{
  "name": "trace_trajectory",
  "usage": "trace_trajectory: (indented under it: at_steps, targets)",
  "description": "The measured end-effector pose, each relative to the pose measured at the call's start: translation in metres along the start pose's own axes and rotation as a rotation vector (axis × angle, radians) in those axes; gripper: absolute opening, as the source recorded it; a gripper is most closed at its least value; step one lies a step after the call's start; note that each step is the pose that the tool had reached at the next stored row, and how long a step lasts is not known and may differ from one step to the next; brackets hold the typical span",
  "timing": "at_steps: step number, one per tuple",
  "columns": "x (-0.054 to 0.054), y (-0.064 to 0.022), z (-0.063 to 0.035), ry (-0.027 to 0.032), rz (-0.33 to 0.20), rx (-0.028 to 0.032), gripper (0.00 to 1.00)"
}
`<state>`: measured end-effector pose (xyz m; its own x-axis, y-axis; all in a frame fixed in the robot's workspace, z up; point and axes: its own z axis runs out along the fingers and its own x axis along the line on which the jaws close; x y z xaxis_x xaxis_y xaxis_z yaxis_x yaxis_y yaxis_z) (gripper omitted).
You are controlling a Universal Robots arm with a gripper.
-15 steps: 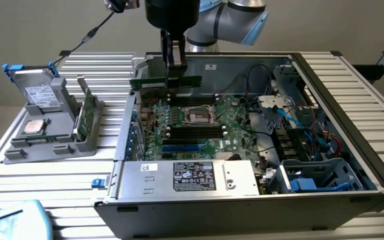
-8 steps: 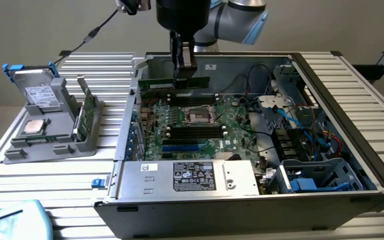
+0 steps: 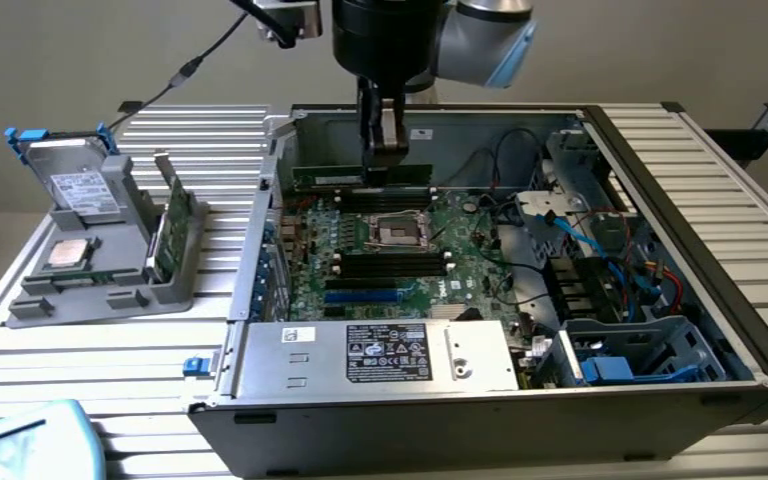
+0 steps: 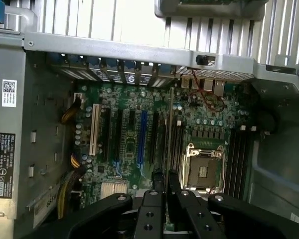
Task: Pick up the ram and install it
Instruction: 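Pick up the ram and move it above insertion slot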
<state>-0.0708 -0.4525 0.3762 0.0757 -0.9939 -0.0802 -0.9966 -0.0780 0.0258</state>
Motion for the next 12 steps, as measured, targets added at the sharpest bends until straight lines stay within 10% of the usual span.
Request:
trace_trajectory:
  at_steps: [12]
  targets:
    - [0.001,-0.0404,0.0210,-0.0008,0.020,0.0007,0.14]
